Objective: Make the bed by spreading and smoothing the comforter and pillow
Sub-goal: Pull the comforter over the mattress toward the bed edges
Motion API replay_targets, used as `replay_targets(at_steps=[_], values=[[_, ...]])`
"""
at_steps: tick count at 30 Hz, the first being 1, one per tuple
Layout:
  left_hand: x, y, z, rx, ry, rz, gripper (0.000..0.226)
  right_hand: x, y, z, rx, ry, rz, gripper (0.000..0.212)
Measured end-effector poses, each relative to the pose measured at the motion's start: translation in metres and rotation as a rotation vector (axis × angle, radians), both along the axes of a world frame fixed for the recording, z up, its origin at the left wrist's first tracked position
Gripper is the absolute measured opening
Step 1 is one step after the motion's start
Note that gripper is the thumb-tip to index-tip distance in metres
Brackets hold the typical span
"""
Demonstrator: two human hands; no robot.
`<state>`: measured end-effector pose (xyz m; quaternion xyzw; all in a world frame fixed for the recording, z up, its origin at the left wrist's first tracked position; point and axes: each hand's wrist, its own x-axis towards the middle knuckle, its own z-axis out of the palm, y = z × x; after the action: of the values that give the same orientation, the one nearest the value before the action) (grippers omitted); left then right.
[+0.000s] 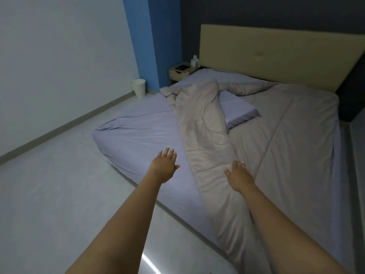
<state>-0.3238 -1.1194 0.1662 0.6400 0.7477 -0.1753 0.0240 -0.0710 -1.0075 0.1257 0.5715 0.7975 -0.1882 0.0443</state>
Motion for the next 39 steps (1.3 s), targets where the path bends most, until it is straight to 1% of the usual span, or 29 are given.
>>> replay_targets(at_steps=[3, 9, 14, 17, 21, 26, 29, 34, 37, 39], values=[[-0.047, 0.040, 0.005, 0.018, -0.004, -0.037, 0.060, -0.046, 0.033, 0.009, 0.012, 0.006, -0.045, 0.068], [-0.152, 0.128, 0.017, 0.059, -0.007, -0.040, 0.060, -0.151, 0.119, 0.023, 0.027, 0.019, -0.088, 0.070], [-0.249, 0.177, 0.019, 0.068, -0.028, -0.021, 0.060, -0.245, 0.170, 0.026, 0.012, 0.000, -0.065, 0.064], [-0.309, 0.203, 0.015, 0.065, -0.019, -0.044, 0.061, -0.299, 0.197, 0.026, 0.036, -0.012, -0.111, 0.064], [-0.400, 0.238, 0.019, 0.069, -0.010, -0.109, 0.061, -0.383, 0.208, 0.024, 0.023, 0.026, -0.180, 0.068], [-0.499, 0.274, 0.027, 0.041, 0.031, -0.293, 0.061, -0.473, 0.198, 0.019, -0.017, 0.023, -0.333, 0.069], [-0.554, 0.305, 0.034, 0.049, 0.030, -0.361, 0.061, -0.524, 0.198, 0.020, -0.017, 0.032, -0.415, 0.070], [-0.599, 0.352, 0.012, -0.009, -0.036, -0.483, 0.061, -0.572, 0.201, 0.013, -0.057, -0.021, -0.545, 0.071], [-0.619, 0.390, 0.006, 0.009, -0.076, -0.537, 0.060, -0.598, 0.229, 0.016, -0.043, -0.060, -0.612, 0.069], [-0.643, 0.412, 0.005, 0.024, -0.094, -0.559, 0.060, -0.624, 0.252, 0.020, -0.020, -0.070, -0.610, 0.069]])
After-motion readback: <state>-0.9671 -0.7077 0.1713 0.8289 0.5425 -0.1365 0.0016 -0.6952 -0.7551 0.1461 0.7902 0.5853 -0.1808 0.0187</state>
